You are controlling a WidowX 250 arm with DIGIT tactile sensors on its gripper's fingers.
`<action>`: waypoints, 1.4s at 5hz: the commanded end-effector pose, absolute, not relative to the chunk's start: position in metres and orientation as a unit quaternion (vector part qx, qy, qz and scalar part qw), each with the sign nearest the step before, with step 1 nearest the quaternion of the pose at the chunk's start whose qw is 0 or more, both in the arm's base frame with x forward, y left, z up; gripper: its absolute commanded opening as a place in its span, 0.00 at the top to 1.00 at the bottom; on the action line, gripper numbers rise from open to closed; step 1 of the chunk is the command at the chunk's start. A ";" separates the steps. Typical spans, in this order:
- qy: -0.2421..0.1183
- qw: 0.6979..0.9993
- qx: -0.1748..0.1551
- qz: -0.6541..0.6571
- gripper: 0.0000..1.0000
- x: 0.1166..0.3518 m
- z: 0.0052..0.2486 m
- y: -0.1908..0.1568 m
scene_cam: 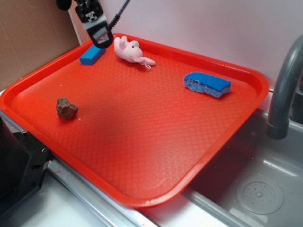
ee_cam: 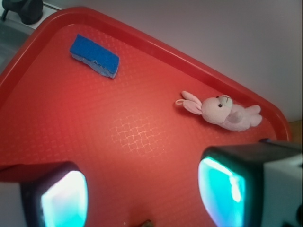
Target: Grab the blue sponge.
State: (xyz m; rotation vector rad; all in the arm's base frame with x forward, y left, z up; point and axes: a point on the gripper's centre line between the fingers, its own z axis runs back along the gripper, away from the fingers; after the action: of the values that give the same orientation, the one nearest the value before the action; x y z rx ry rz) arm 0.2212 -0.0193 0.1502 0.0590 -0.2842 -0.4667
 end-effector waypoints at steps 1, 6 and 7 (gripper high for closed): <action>-0.102 0.875 0.050 -0.470 0.00 0.315 0.083 -0.089; -0.106 0.783 -0.003 -0.612 0.00 0.328 0.062 -0.103; -0.088 0.795 -0.008 -0.600 0.00 0.327 0.050 -0.096</action>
State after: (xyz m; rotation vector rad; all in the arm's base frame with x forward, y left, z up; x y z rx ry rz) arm 0.3314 -0.0832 0.0324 -0.0315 -0.1533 -1.2898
